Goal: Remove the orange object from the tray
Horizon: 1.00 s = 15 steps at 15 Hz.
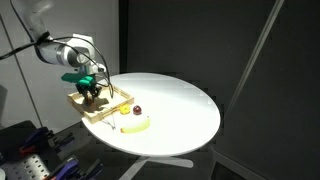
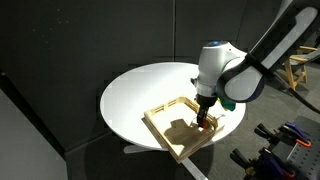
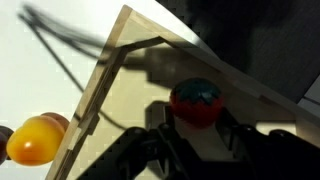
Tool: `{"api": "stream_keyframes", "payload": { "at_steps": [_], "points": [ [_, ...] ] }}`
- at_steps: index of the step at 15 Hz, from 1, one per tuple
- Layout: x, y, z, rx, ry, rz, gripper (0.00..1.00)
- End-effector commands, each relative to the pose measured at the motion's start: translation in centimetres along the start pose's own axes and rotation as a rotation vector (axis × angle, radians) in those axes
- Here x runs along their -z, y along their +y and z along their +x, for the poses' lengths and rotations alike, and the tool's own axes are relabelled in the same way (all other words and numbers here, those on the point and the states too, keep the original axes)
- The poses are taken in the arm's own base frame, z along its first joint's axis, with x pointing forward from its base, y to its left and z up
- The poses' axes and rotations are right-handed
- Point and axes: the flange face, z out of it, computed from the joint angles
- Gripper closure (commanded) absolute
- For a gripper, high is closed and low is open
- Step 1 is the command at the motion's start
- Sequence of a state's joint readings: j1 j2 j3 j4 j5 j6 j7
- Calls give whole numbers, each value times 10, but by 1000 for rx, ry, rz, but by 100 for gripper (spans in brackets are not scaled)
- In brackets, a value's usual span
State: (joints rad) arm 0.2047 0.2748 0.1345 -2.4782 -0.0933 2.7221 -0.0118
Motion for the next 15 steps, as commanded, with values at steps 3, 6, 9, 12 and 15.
{"api": "stream_keyframes", "payload": {
  "at_steps": [3, 6, 9, 12, 15],
  "points": [
    [40, 14, 9, 4, -33, 47, 79],
    [55, 28, 14, -13, -46, 65, 79],
    [64, 45, 16, -44, -50, 63, 79],
    [70, 63, 16, -82, -33, 60, 79],
    [74, 85, 16, -130, -14, 57, 79]
  ]
}}
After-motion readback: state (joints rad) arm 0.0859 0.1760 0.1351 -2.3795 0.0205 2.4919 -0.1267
